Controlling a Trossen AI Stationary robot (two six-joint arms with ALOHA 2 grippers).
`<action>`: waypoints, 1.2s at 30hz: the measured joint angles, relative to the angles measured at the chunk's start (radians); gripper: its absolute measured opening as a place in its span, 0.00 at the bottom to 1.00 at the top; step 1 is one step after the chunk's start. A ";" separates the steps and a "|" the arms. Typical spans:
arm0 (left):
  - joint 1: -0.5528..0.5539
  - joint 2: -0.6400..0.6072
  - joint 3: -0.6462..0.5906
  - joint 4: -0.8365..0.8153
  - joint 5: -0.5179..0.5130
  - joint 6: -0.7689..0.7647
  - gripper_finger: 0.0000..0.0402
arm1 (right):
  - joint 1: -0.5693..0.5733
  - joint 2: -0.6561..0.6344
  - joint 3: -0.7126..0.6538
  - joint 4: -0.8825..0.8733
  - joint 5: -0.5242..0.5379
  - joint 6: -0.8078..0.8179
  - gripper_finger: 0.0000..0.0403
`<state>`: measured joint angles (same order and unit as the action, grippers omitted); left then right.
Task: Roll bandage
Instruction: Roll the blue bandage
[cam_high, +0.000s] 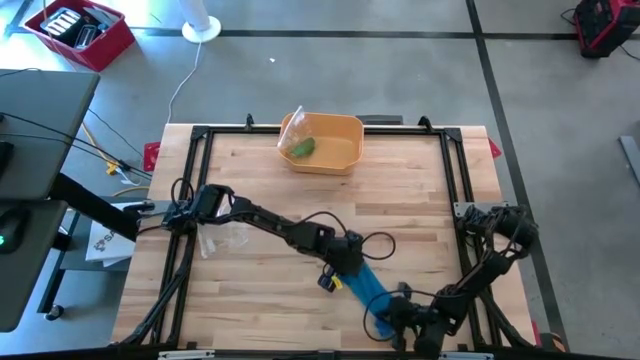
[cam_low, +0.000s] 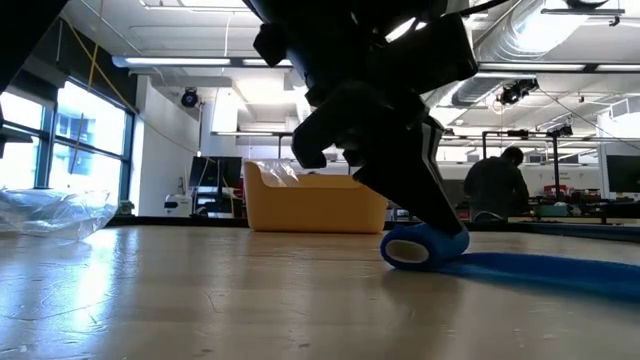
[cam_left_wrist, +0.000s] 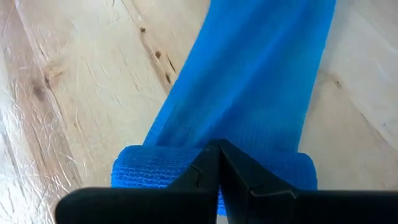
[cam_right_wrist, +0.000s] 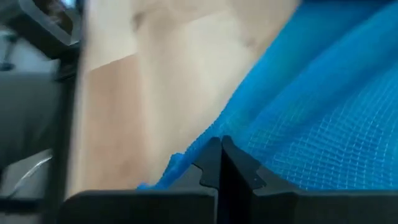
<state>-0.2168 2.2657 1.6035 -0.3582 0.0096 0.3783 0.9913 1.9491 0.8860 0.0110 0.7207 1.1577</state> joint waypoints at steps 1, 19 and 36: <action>-0.002 -0.001 -0.001 0.000 -0.001 0.005 0.00 | -0.011 -0.004 0.000 -0.004 0.005 -0.004 0.00; -0.011 -0.030 -0.005 -0.021 -0.006 0.052 0.00 | -0.146 -0.175 0.001 -0.077 -0.111 -0.224 0.29; -0.038 -0.059 -0.009 -0.029 -0.019 0.068 0.00 | -0.441 -0.435 -0.502 0.459 -0.368 -0.503 0.43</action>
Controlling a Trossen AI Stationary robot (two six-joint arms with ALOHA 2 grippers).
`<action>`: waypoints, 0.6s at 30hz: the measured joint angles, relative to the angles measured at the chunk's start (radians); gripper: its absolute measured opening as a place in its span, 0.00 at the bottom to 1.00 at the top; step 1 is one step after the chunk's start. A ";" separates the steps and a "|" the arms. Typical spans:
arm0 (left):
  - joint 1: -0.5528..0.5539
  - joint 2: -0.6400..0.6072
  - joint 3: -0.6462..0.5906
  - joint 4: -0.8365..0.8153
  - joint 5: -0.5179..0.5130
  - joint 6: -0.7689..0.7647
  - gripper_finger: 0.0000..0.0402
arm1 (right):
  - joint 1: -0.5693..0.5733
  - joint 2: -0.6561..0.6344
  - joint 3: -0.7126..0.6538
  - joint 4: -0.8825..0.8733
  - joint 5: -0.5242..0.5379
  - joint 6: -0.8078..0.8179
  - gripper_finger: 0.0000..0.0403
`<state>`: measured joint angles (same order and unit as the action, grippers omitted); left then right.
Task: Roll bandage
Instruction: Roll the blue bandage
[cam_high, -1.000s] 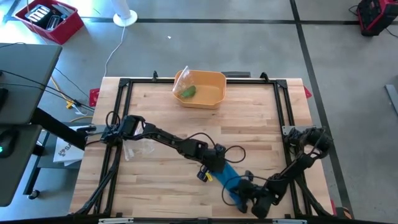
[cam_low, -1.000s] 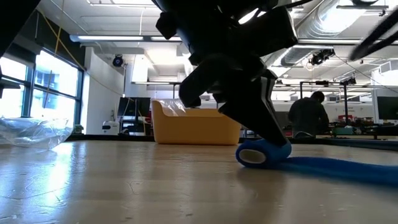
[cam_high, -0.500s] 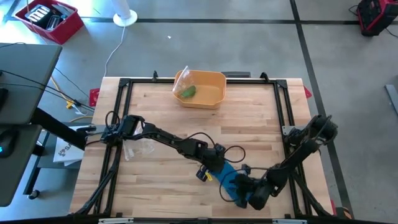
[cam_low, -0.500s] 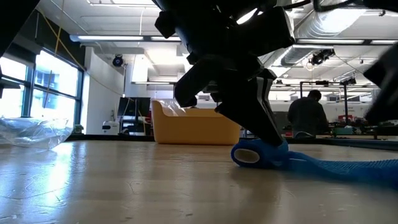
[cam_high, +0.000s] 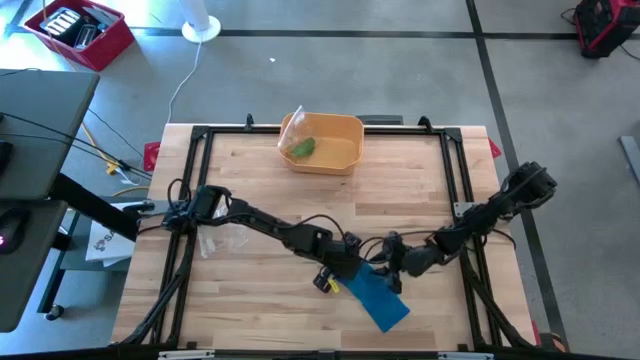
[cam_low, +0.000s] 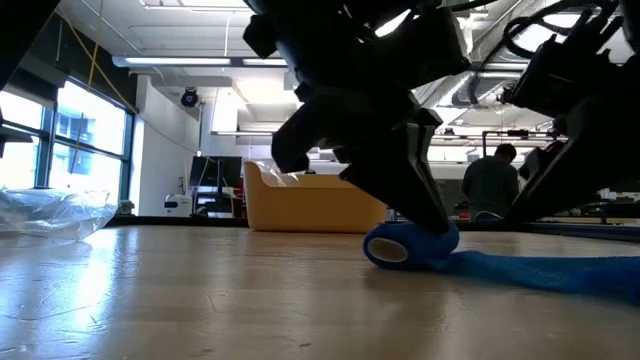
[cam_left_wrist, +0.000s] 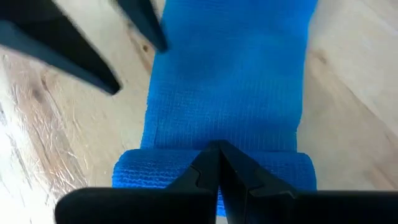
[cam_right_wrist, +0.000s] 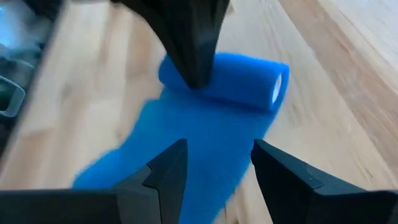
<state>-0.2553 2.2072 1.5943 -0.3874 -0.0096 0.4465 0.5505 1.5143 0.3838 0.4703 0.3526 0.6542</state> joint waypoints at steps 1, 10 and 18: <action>-0.001 -0.010 -0.001 -0.003 -0.002 0.001 0.00 | -0.011 0.000 -0.008 0.017 -0.006 -0.012 0.43; 0.013 -0.061 -0.002 -0.048 0.000 0.004 0.00 | -0.105 0.028 -0.002 0.098 -0.091 -0.162 0.43; -0.056 -0.148 0.002 -0.234 -0.009 -0.235 0.00 | -0.179 0.117 0.001 0.224 -0.185 -0.256 0.43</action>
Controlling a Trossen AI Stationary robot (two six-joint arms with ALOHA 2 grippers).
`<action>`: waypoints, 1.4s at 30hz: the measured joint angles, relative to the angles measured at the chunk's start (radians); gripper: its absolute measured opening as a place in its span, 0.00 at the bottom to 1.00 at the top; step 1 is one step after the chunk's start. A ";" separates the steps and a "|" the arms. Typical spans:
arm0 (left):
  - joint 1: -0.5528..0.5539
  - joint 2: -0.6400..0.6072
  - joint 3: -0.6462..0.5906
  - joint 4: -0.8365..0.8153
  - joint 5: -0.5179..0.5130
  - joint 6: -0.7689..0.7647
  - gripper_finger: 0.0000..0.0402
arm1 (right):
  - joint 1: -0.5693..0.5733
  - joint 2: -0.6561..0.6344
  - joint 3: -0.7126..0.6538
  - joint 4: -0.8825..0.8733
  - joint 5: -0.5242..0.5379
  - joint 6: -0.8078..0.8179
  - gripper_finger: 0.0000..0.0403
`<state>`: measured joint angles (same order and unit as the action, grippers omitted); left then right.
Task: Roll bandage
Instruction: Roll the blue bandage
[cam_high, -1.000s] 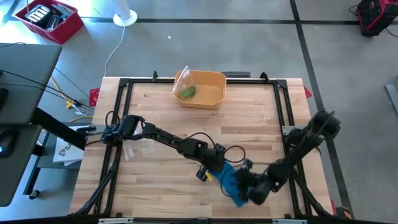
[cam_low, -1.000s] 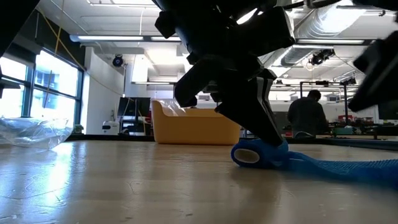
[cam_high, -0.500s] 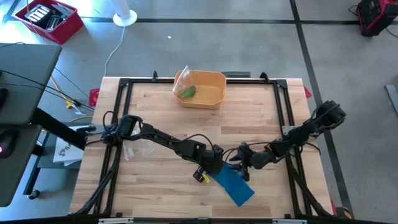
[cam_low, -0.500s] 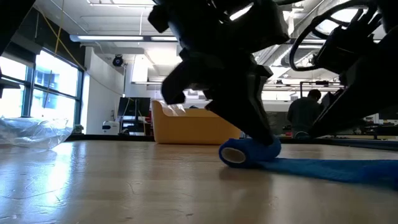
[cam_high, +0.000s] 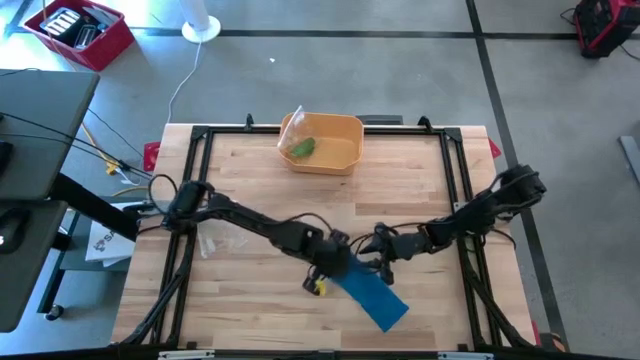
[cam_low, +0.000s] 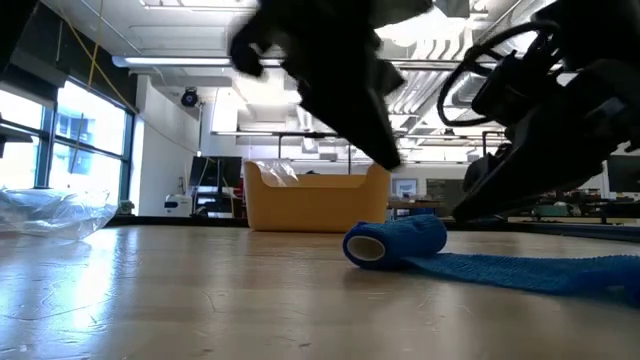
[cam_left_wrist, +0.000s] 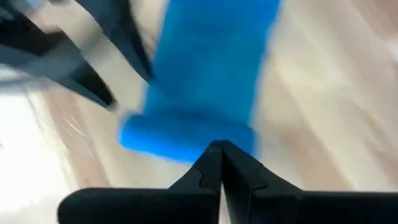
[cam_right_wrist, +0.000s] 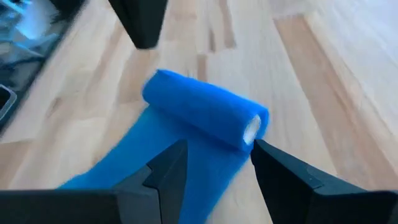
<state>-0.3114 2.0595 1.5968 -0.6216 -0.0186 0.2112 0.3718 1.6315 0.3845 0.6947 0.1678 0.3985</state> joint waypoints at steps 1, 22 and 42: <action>-0.019 -0.004 0.000 -0.047 0.007 -0.038 0.00 | -0.012 0.019 0.004 0.021 -0.014 -0.015 0.43; -0.116 -0.008 -0.309 0.339 -0.111 -0.225 0.00 | -0.097 0.214 0.125 0.081 -0.251 -0.052 0.43; 0.018 -0.096 -0.310 0.167 -0.378 -0.138 0.00 | 0.011 0.214 0.125 0.080 0.031 0.147 0.07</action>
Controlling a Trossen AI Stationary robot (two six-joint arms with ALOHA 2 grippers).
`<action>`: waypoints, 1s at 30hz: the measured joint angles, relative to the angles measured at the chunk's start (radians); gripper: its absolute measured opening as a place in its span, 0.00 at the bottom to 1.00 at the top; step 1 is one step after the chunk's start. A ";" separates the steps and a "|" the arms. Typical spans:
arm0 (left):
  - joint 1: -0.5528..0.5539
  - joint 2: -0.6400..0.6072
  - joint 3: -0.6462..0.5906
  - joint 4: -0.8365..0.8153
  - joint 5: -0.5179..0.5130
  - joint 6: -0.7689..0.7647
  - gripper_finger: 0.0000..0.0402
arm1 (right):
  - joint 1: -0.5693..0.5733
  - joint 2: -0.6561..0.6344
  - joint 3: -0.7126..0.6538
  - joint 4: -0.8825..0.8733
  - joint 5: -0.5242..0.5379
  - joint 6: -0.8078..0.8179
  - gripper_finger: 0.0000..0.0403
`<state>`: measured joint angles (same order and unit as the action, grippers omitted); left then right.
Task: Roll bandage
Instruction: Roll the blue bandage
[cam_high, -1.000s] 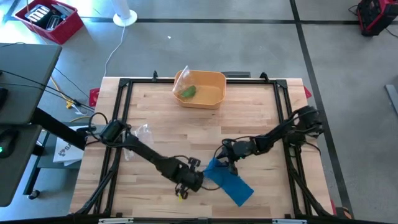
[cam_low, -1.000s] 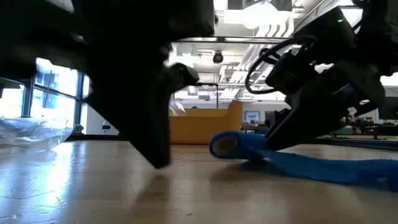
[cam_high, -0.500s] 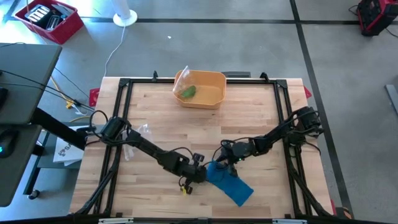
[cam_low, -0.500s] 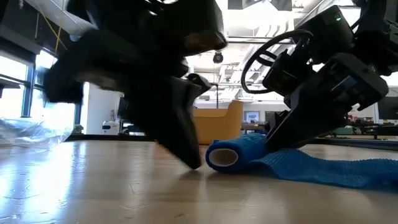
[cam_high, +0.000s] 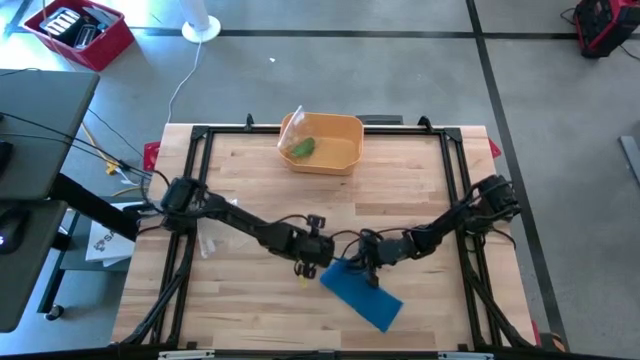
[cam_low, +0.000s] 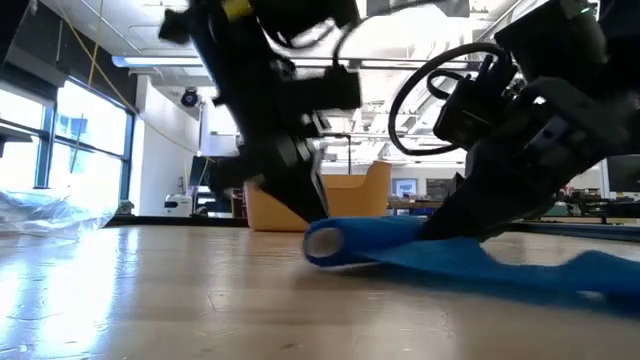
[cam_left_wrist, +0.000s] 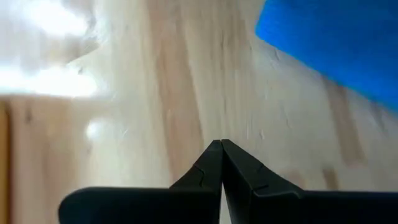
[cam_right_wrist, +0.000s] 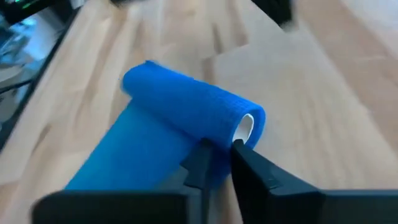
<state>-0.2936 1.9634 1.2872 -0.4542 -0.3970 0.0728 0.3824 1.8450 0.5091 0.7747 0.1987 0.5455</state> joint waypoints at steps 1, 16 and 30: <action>-0.007 -0.019 0.000 -0.031 0.015 -0.019 0.00 | 0.006 0.000 0.000 0.000 0.029 0.008 0.04; -0.282 -0.129 -0.302 0.136 -0.136 -0.547 0.00 | 0.104 0.000 0.000 -0.007 0.440 0.177 0.00; -0.200 -0.221 -0.784 1.231 0.026 -0.674 0.00 | 0.136 -0.024 0.000 -0.002 0.356 0.128 0.21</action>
<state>-0.4940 1.7428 0.5033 0.7768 -0.3714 -0.6015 0.5183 1.8211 0.5095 0.7725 0.5543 0.6736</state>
